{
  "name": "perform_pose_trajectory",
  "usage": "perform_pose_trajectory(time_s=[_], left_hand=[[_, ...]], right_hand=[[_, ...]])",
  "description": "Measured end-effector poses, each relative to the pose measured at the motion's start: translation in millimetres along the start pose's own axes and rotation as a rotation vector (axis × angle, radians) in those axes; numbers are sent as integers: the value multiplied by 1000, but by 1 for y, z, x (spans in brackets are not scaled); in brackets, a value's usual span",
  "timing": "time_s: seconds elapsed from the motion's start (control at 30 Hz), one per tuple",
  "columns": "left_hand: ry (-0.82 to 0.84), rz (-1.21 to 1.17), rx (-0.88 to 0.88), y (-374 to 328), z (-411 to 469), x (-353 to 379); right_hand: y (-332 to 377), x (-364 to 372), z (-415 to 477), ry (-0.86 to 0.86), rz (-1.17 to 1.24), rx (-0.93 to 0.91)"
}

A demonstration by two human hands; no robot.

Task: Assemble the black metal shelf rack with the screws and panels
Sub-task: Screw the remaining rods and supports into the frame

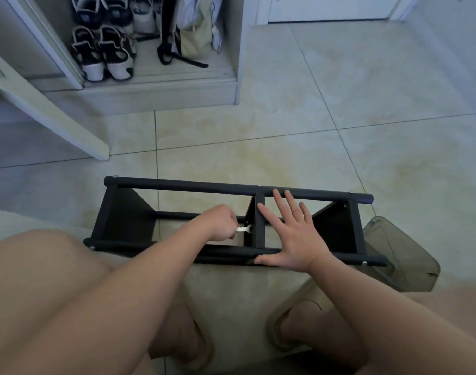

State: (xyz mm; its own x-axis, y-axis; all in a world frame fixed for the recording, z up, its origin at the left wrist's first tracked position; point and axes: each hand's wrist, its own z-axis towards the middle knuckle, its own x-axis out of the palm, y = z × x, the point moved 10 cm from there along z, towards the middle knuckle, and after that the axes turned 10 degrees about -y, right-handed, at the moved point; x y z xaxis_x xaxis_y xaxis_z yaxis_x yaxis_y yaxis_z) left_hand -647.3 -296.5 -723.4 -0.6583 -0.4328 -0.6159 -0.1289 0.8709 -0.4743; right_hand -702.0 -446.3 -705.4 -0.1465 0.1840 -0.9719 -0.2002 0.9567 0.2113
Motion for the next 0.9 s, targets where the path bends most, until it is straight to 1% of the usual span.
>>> perform_pose_trajectory(time_s=[0.17, 0.33, 0.43, 0.5, 0.57, 0.63, 0.8, 0.9], left_hand=[[-94, 7, 26, -5, -4, -7], [-172, 77, 118, -16, -11, -7], [-177, -4, 156, -24, -13, -4], [-157, -153, 117, -23, -13, -3], [-135, -326, 37, -18, -12, 0], [-131, -435, -41, -12, -11, 3], [-139, -577, -171, -4, -5, 9], [-166, -601, -214, 1, -3, 7]], right_hand=[[0, 2, -2, 25, -9, 19], [-1, 3, -3, 31, 20, 30], [0, 3, -4, 18, 30, 31], [0, 3, -5, 19, 26, 30], [0, 3, -5, 22, 27, 30], [0, 4, -5, 28, 33, 32], [0, 4, -4, 22, 42, 29], [-1, 4, -5, 22, 35, 27]])
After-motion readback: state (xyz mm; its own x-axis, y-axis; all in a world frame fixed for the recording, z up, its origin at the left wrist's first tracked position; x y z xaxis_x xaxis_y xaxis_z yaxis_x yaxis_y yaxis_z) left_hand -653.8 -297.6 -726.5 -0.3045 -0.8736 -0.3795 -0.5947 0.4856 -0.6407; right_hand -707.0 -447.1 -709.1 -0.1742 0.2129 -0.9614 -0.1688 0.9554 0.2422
